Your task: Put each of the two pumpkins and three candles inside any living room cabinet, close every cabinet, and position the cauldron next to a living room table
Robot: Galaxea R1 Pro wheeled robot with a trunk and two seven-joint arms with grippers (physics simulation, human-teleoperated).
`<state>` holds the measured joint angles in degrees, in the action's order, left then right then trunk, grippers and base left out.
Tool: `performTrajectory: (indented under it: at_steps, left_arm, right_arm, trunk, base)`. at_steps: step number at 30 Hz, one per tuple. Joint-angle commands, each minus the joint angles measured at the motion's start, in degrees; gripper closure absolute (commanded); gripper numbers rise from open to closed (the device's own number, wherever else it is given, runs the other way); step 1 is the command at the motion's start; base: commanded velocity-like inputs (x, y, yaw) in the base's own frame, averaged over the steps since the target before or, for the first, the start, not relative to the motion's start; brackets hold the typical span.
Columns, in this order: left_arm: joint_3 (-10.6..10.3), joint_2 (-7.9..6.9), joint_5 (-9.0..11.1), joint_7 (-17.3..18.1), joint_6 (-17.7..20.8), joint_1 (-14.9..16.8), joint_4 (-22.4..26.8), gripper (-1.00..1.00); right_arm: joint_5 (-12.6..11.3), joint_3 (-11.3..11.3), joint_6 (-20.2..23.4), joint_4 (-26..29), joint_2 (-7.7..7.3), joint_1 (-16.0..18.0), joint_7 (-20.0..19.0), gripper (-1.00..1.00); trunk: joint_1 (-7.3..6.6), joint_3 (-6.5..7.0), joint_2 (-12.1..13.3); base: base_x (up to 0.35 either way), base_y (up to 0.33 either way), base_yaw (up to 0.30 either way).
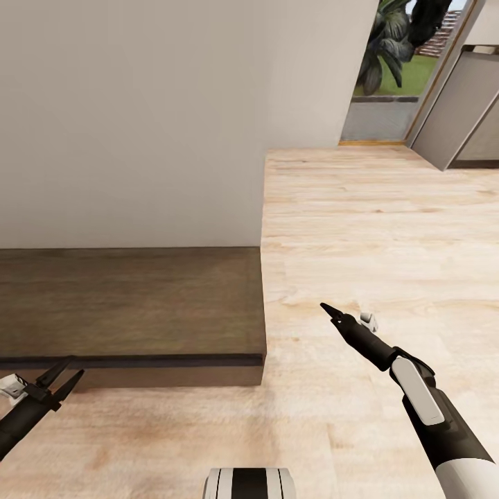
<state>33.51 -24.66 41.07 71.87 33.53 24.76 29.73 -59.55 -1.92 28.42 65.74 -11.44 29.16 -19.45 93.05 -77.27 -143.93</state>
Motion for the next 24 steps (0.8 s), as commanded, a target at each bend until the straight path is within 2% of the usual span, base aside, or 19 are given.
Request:
performTrajectory:
  at_steps: [1,24]
  left_arm:
    - [0.06,-0.01,0.1,0.14,0.59,0.03,-0.02,-1.0]
    - [0.13,0.04,0.15,0.12,0.49,0.03,-0.18,-1.0]
  right_arm:
    - [-0.3,-0.1,0.4,0.0,0.01,0.02,-0.06,-1.0]
    - [-0.3,-0.08,0.4,0.0,0.1,0.02,-0.06,-1.0]
  trunk:
    - [-0.01,-0.04,-0.01]
    - [-0.01,-0.04,-0.01]
  base:
    - [0.022,0.0,0.0]
    - [0.001,0.0,0.0]
